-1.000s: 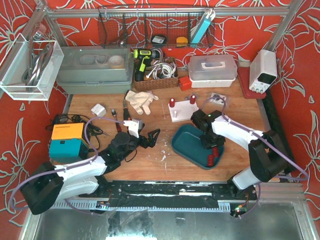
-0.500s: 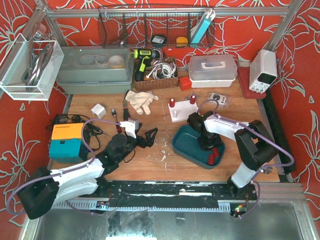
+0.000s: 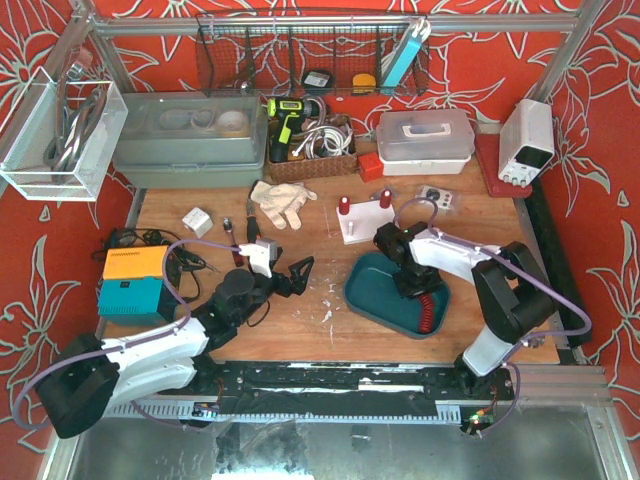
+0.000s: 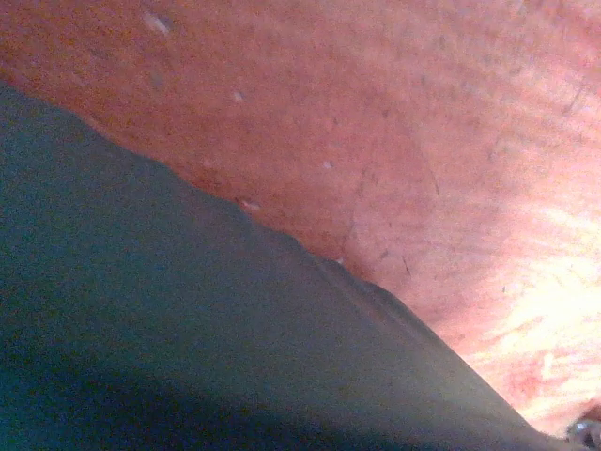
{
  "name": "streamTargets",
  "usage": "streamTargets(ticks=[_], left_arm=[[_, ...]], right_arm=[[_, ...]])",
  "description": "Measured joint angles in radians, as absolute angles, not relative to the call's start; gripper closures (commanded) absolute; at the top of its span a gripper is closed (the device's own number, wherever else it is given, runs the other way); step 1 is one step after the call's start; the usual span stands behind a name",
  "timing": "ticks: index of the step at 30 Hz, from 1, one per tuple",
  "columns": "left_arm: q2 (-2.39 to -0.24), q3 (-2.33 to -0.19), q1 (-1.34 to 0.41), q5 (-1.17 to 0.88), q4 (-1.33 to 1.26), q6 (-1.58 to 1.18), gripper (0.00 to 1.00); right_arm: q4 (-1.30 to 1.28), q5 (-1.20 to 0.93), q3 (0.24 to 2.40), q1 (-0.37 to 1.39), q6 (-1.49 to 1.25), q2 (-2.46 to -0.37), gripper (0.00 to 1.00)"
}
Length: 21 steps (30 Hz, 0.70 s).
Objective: Install the large spring
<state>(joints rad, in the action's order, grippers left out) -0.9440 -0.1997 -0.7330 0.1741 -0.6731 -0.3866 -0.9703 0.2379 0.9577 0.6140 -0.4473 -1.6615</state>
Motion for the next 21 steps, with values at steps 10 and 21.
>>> streamTargets(ticks=[10,21], left_arm=[[-1.006,-0.200,-0.733,0.095,-0.729,-0.366,0.15],[-1.127,-0.215,-0.743,-0.098,-0.813,-0.358,0.32]], right_arm=[[-0.918,0.224,0.993,0.614,-0.436,-1.468,0.94],[-0.759,0.145,0.959,0.630,-0.515,-1.242,0.98]])
